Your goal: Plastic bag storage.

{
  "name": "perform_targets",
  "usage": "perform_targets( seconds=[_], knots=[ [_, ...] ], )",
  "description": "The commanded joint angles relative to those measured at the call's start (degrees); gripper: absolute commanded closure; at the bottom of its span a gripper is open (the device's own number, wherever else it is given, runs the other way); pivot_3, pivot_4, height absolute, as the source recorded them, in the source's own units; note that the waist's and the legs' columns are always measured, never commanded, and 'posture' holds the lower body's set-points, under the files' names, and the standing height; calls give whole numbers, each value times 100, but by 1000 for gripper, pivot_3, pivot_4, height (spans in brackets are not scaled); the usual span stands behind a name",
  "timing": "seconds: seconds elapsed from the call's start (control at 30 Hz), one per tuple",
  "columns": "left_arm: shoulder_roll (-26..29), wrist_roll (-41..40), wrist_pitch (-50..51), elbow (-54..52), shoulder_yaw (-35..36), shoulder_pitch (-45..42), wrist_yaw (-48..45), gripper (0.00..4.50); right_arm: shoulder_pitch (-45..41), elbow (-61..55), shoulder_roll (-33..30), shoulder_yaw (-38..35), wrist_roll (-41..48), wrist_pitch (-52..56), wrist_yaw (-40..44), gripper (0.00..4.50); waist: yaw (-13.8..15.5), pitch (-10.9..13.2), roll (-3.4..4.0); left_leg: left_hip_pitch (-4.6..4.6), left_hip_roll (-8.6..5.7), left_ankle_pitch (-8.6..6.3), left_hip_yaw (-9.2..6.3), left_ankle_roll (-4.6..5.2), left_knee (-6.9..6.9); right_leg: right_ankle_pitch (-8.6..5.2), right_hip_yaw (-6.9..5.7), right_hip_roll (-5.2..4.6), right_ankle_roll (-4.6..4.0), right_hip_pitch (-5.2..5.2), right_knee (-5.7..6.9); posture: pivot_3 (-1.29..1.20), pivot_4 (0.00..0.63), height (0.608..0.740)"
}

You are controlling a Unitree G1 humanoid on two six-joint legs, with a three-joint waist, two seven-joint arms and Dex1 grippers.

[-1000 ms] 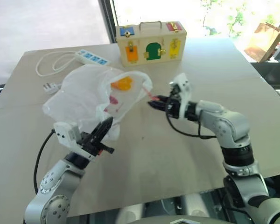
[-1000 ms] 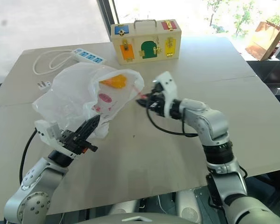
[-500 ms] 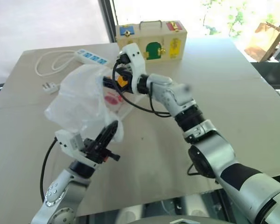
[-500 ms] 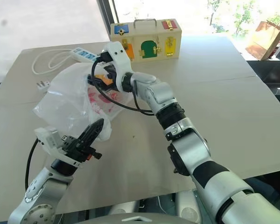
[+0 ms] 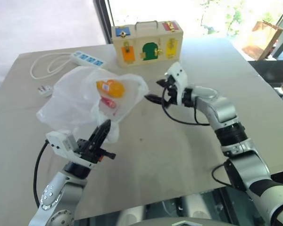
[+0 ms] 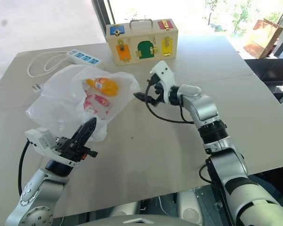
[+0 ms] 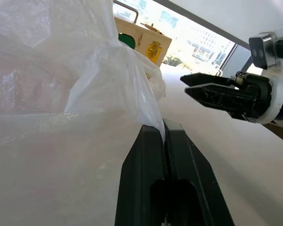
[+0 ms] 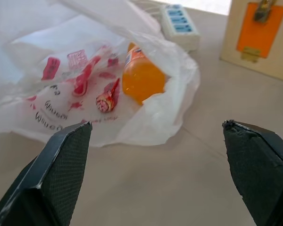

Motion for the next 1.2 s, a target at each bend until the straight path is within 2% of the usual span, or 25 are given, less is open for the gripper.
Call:
perform_targets(
  seconds=[0.03,0.23,0.33,0.47,0.5,0.7,0.8,0.9,1.03,1.13,1.2],
  knots=[
    [19,32,-149,-35,20,-8,-76,4500,-381,586,435,-199,56,-208,-203,32,-12,0,0,2,-1,0,5,0,0,1,5,0,0,0,0,0,150,739],
    [23,92,-155,2,-22,-9,-106,4500,-1094,2239,1187,-620,52,-679,-582,32,-4,0,0,4,-2,-1,12,0,0,2,13,-1,0,-1,0,0,150,739],
    [40,153,-175,-13,-16,-5,-102,4500,-1429,3069,1364,-709,-75,-1087,-670,32,13,0,0,2,-6,-1,8,0,-1,2,9,-3,0,-2,-2,0,150,739],
    [33,169,-247,-70,132,103,-63,4500,-1570,3244,1351,-938,83,-1059,-407,1085,14,0,0,-2,-9,-1,4,-1,-2,2,6,-7,0,-1,-5,0,150,739],
    [25,174,-272,-73,161,148,-66,4500,-1541,3205,1302,-914,53,-978,-326,1738,8,0,0,-2,-9,-1,5,-1,-3,2,7,-7,0,-2,-5,0,150,739],
    [166,213,-284,87,330,62,-139,4500,-1203,2425,941,-801,90,-294,89,4474,9,0,1,-4,-8,-1,6,-1,-11,1,7,-8,-1,-9,-4,0,150,739],
    [396,208,-189,228,421,-187,-176,4500,-1091,1930,749,-879,231,169,172,4474,16,1,0,-5,-9,-1,5,0,-10,1,5,-10,-1,-9,-2,0,150,739],
    [997,384,149,321,489,-489,-225,4500,-973,1224,419,-1081,584,849,299,4474,21,1,1,-6,-9,-1,4,-1,-10,1,4,-9,0,-10,0,0,150,739],
    [1865,-604,817,543,962,-1684,-173,4500,-1036,378,-55,-2100,1881,2096,356,4474,142,12,4,-19,-13,-1,-15,-1,-4,1,-13,-11,0,-12,0,0,150,739],
    [2316,-955,1114,954,1119,-2673,-130,4500,-1349,421,-136,-2999,2674,2552,-143,4474,144,13,5,-19,-18,-1,-12,-1,-4,2,-11,-18,1,-11,-3,0,150,739],
    [2639,-1246,1248,1504,1168,-3682,-193,4500,-1656,571,-216,-3663,3227,2575,-454,4474,93,12,5,-19,-21,0,-12,-1,-5,2,-11,-17,1,-11,-4,0,150,739]
  ],
)
